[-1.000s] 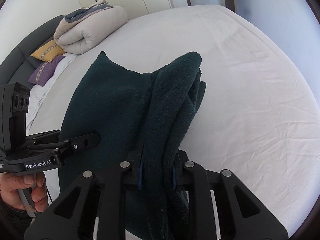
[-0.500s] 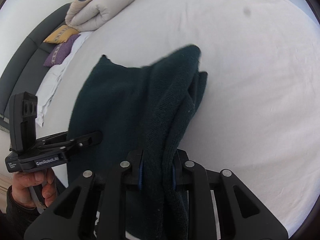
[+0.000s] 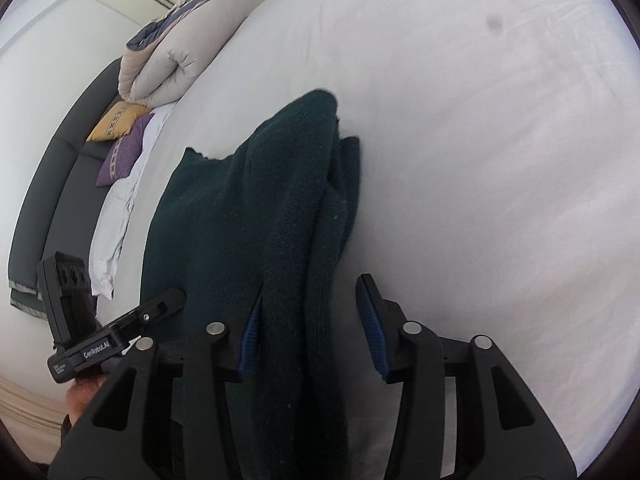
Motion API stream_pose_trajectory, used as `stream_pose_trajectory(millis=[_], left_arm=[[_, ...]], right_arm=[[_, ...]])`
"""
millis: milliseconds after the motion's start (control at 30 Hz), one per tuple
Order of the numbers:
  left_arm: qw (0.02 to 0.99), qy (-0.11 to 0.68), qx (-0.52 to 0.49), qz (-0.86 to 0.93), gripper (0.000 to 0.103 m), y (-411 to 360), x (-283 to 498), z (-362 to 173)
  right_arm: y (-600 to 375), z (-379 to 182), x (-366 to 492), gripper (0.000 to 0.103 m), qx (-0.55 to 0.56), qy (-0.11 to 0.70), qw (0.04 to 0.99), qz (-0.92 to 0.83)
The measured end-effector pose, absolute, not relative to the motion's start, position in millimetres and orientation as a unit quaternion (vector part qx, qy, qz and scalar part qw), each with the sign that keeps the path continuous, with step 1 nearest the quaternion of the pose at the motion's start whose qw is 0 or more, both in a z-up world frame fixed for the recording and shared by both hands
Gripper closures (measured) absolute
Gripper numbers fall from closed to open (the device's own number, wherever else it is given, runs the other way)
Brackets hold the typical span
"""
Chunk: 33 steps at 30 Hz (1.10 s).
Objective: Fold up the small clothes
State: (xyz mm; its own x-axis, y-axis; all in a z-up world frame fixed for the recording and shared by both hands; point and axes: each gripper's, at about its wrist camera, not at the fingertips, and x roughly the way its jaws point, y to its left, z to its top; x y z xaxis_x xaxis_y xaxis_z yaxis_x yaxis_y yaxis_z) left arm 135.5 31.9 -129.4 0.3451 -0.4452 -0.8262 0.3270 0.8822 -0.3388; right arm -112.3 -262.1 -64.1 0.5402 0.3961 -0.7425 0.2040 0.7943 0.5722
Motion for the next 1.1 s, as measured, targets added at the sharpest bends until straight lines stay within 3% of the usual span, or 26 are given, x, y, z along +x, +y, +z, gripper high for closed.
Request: stream_pose_trajectory(millis=[167,300,400,533,633,700,867,1033,1100], left_arm=[[0.880,0.424,-0.042,-0.209,0.019,44,105,-72],[0.884,0.406,-0.012,-0.231,0.014,18,109,-49],[0.868,0.438,0.001,-0.234,0.014,-5,132,-67],[0.838,0.509,0.026,-0.195,0.013,-31,160,-120],[0.823,0.531,-0.016,-0.200,0.000,-22,165,-141],[0.814,0.539,-0.054,-0.211,0.000,-12,169,-148],[0.852,0.485,0.001,-0.197,0.007,-17,135,-119],[0.909,0.378,0.040,-0.169,0.000,-11,80,-69],[0.929,0.325,0.054,-0.167,0.000,-10,56,-44]], right_arm=[[-287,-15,-142,0.053,0.291,0.436,0.852,0.021],[-268,18,-132,0.053,0.305,0.390,0.864,0.090],[-252,11,-108,0.053,0.306,0.404,0.855,0.111],[-249,-45,-66,0.056,0.330,0.465,0.818,0.078],[-256,-54,-64,0.057,0.348,0.435,0.823,0.106],[-256,-54,-66,0.057,0.355,0.426,0.824,0.112],[-254,-33,-88,0.054,0.323,0.408,0.851,0.068],[-260,15,-142,0.054,0.241,0.368,0.898,0.018],[-256,40,-165,0.047,0.202,0.336,0.920,-0.003]])
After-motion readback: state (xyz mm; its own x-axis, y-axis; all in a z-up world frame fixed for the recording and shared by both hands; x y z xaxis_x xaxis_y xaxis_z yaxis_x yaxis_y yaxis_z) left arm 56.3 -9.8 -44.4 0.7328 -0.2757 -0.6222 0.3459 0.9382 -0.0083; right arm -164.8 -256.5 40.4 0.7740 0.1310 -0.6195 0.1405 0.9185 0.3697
